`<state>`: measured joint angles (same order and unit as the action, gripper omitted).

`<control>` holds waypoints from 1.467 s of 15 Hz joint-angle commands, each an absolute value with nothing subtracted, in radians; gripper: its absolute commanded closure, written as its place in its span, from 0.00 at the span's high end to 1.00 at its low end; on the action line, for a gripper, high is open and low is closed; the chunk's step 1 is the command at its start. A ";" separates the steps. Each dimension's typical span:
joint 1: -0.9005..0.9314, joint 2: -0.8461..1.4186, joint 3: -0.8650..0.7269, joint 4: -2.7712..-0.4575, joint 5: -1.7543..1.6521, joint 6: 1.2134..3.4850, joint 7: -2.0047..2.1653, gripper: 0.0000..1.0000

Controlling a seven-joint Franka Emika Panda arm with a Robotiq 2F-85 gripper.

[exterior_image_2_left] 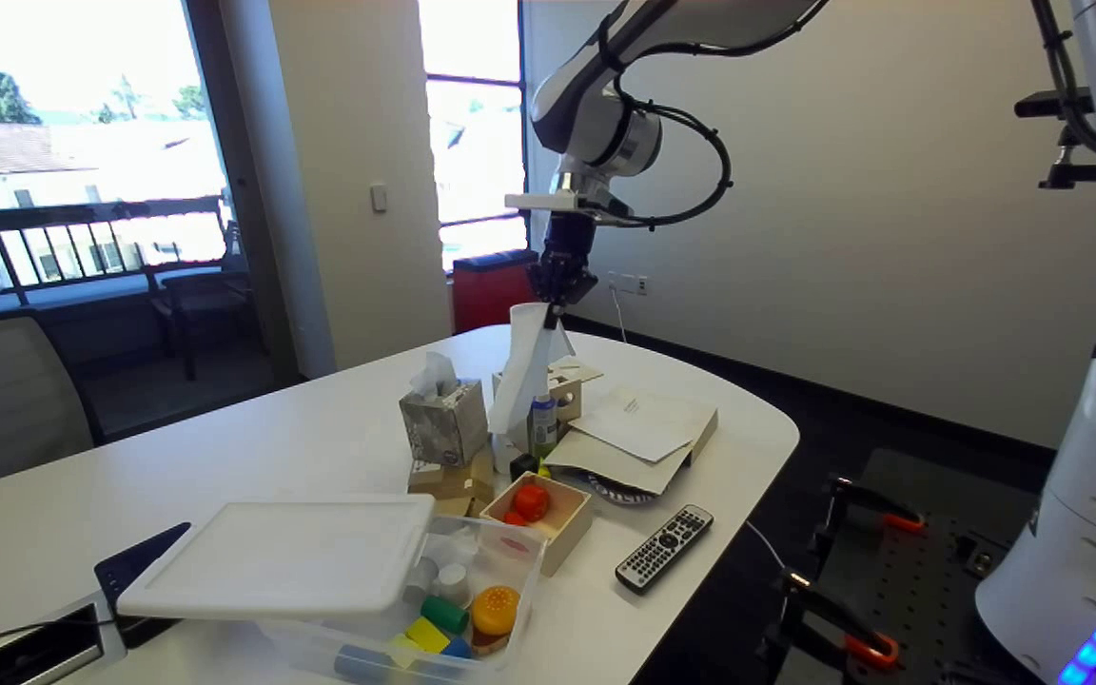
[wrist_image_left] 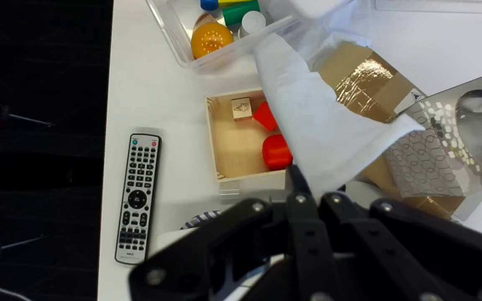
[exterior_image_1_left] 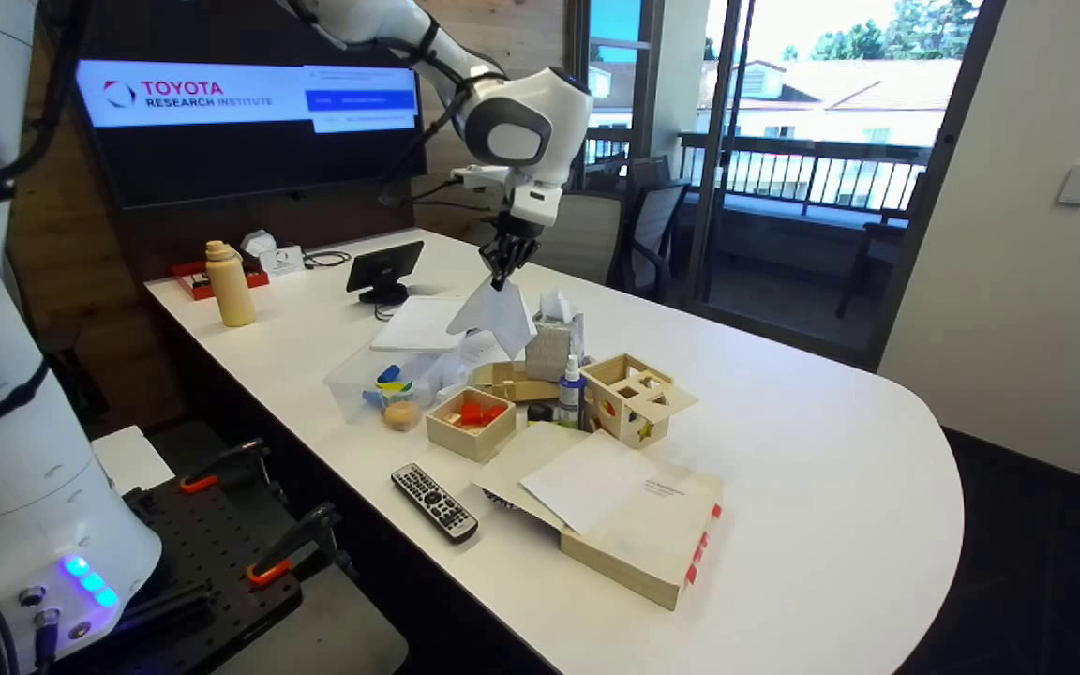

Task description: Pick up the wipe and clean the remote

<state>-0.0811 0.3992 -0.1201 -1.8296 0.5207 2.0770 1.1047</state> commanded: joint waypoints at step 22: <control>-0.065 0.056 -0.080 -2.736 0.450 2.702 1.305 0.00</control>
